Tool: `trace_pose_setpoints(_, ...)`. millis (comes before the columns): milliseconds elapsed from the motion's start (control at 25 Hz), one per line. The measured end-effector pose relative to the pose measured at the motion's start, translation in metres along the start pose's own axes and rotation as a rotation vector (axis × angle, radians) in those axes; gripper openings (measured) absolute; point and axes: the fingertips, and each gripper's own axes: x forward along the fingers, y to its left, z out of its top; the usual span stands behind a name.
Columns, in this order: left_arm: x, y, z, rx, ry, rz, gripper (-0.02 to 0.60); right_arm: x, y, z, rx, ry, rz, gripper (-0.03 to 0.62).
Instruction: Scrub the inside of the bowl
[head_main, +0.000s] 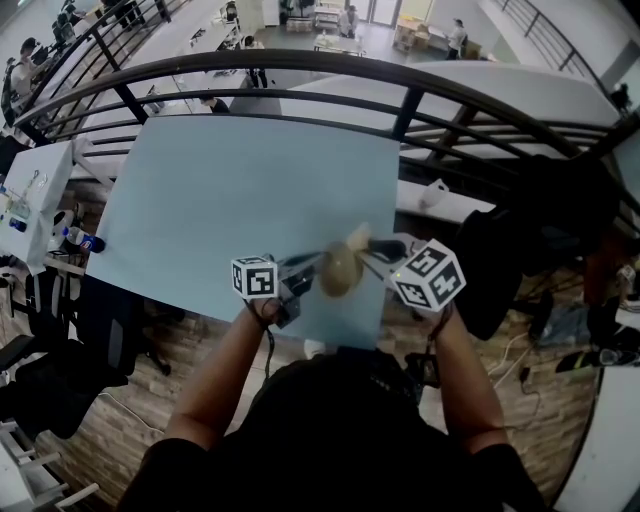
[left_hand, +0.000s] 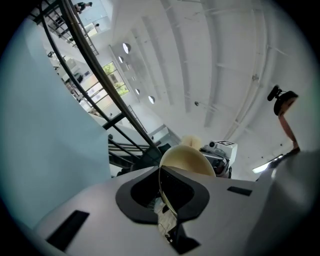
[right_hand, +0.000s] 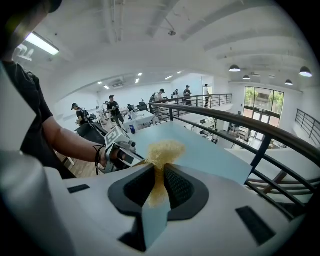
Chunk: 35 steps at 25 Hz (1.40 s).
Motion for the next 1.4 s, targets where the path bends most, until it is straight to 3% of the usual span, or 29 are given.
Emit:
trace_pose_setpoints(320,0.012,-0.044,-0.010,0.035,0.065,-0.216,0.008,-0.010,0.008,0.008,0.011,0.041,0.171,0.067)
trace_pose_setpoints(600,0.008,-0.084,0.013,0.019,-0.005,-0.391,0.008,-0.006,0.014,0.011,0.061,0.032,0.267,0.066)
trace_pose_setpoints(960,0.007,-0.110,0.036,-0.035,-0.110,-0.528,0.008,-0.014,0.022,0.026,0.189,-0.168,0.431,0.066)
trace_pose_setpoints(1120,0.004,-0.109,0.049,-0.068,-0.164,-0.550,0.008,-0.019,0.023,0.034,0.256,-0.269,0.484,0.064)
trace_pose_setpoints(1400,0.003,-0.108,0.068,-0.111,-0.236,-0.580,0.008,-0.026,0.027,0.034,0.308,-0.335,0.531,0.064)
